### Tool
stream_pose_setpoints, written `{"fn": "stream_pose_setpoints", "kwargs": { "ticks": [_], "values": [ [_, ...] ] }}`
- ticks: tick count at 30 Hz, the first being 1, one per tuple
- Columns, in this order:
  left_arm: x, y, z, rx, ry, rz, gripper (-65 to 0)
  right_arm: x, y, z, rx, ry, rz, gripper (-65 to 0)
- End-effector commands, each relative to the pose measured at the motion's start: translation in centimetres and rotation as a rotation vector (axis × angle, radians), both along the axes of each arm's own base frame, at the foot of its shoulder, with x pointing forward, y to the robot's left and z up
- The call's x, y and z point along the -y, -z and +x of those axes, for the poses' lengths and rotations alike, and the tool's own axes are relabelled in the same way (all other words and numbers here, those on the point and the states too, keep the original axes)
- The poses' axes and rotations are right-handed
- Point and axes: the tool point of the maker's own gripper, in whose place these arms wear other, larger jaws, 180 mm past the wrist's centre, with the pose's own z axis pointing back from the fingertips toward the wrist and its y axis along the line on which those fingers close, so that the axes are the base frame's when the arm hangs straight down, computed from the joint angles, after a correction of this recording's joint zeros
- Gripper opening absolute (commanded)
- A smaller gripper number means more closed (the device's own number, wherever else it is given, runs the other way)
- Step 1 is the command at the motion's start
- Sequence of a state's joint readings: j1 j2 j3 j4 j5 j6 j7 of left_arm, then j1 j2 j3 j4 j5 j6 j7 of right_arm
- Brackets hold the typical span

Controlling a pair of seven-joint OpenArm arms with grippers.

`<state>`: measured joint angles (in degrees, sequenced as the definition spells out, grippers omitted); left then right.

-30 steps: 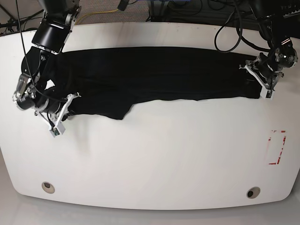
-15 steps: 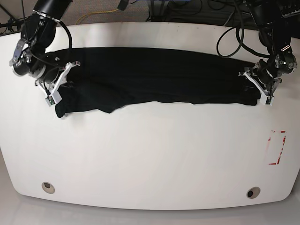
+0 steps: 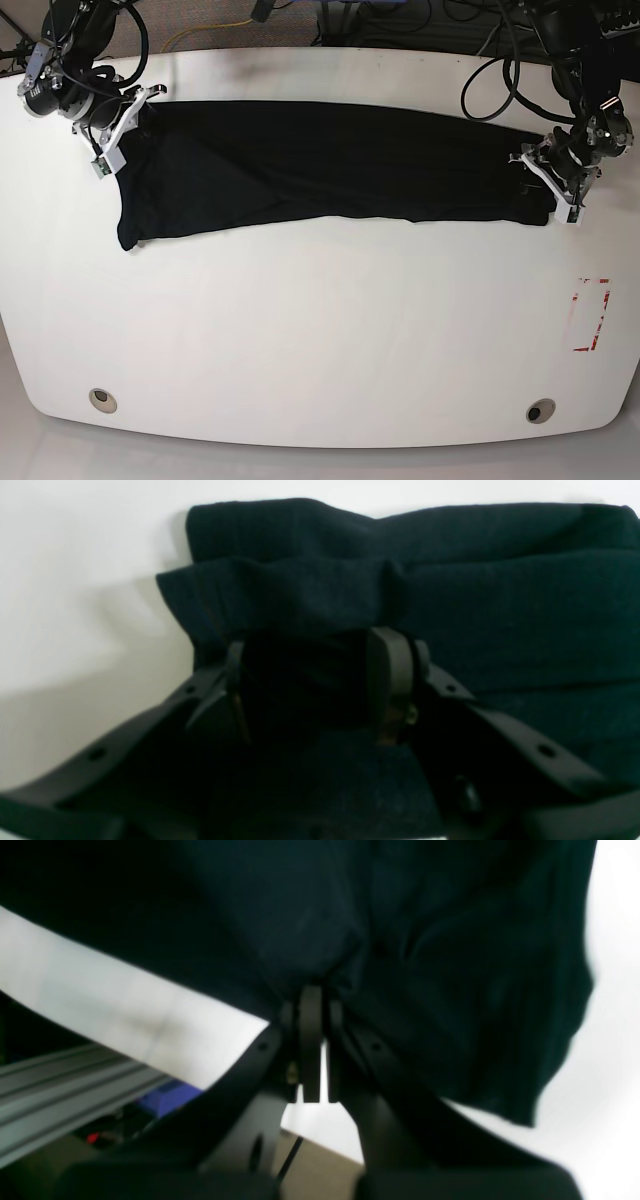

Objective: Fold the T-shirt properly
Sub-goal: 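Pull the folded strip taut between both grippers and flatten it, then release the strip end with the left gripper and move it toward the middle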

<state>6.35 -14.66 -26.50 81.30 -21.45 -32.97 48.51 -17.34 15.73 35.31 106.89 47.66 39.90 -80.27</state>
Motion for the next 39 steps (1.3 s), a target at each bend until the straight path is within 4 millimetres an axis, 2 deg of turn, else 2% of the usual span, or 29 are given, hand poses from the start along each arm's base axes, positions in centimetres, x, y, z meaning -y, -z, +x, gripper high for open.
{"fn": "stream_pose_setpoints", "kwargs": {
  "ticks": [1,2,4,5,9,11,12,14,16,22,26,28,34,39],
  "values": [
    [-0.5,1.2,-1.5,-0.093,0.014,0.042,-37.2,1.0,-0.2,0.1,0.005,0.005,-0.014,-63.7],
    [-0.5,1.2,-1.5,-0.093,0.014,0.042,-37.2,1.3,-0.1,0.1,-0.002,0.006,-0.024,-61.0],
    [-0.4,1.0,-1.4,-0.087,0.016,0.04,-37.1,1.9,-0.1,0.0,-0.006,0.006,-0.041,-49.5],
    [-0.4,0.8,-1.3,-0.081,0.018,0.042,-37.1,2.1,-0.3,0.1,-0.001,0.013,-0.043,-45.8],
    [-0.2,-0.7,-0.1,-0.032,0.029,0.056,-36.9,4.0,-2.2,0.5,0.072,0.094,-0.033,-21.6],
    [0.2,-1.5,0.5,-0.002,0.043,0.047,-36.8,3.7,-3.6,1.5,0.131,0.093,-0.001,-14.3],
    [0.8,-1.9,0.8,0.019,0.063,0.022,-36.5,3.3,-4.0,2.0,0.154,0.088,0.027,-13.0],
    [1.7,-2.4,1.2,0.044,0.087,-0.025,-33.2,2.5,-4.5,2.8,0.182,0.078,0.073,-14.6],
    [1.5,-3.3,1.5,0.063,0.068,-0.061,-27.4,1.0,-4.2,4.0,0.191,0.056,0.138,-17.4],
    [-2.2,-6.6,2.4,0.138,-0.057,-0.095,-19.6,-1.9,-1.5,6.6,0.131,0.053,0.273,-23.5],
    [-3.9,-7.2,1.8,0.133,-0.109,-0.105,-18.5,-1.8,0.9,6.7,0.051,0.059,0.24,-23.3],
    [-5.1,-7.7,1.8,0.142,-0.144,-0.095,-18.3,-1.8,1.5,7.6,0.048,0.058,0.221,-23.3],
    [-5.6,-6.6,1.5,0.108,-0.152,-0.114,-18.3,-2.7,2.5,7.7,0.018,0.018,0.176,-23.3],
    [-3.9,-4.2,1.3,0.035,-0.114,-0.158,-18.3,-2.8,2.5,7.7,0.015,0.017,0.175,-23.5]
  ]
}}
